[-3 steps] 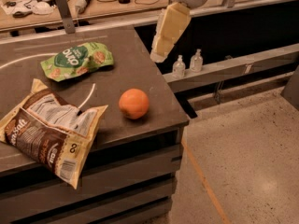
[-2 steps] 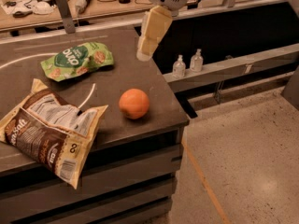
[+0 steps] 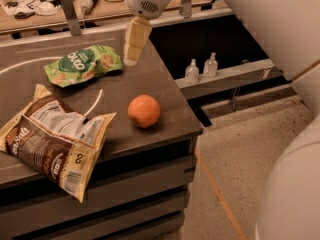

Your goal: Pick green rice chip bag

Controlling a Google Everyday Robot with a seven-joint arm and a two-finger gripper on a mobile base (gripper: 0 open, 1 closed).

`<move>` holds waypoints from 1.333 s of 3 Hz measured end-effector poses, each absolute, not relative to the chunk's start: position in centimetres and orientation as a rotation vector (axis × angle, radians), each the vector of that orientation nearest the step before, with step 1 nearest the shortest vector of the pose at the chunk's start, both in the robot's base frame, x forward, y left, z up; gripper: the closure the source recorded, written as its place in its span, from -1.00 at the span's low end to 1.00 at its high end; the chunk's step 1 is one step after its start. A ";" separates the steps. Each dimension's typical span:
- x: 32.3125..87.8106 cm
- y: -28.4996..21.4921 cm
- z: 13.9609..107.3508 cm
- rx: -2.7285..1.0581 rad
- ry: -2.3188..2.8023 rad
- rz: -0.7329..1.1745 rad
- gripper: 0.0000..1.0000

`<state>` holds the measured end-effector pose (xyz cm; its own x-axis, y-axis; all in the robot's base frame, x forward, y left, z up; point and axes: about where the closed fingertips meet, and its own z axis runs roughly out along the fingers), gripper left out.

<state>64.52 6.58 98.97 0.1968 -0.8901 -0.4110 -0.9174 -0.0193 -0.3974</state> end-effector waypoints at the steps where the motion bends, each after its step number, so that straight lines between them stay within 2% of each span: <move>1: 67.8 8.6 97.1 -1.885 1.677 -0.014 -1.00; 2: 70.8 9.5 95.0 -1.846 1.672 -0.039 -1.00; 4: 74.2 13.6 90.0 -1.805 1.656 0.066 -1.00</move>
Offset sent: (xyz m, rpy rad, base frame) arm 0.1046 0.0349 -0.0622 0.0283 -0.1339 -0.0817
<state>74.24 13.56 90.01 0.1903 -0.8642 -0.4658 -0.8986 0.0378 -0.4371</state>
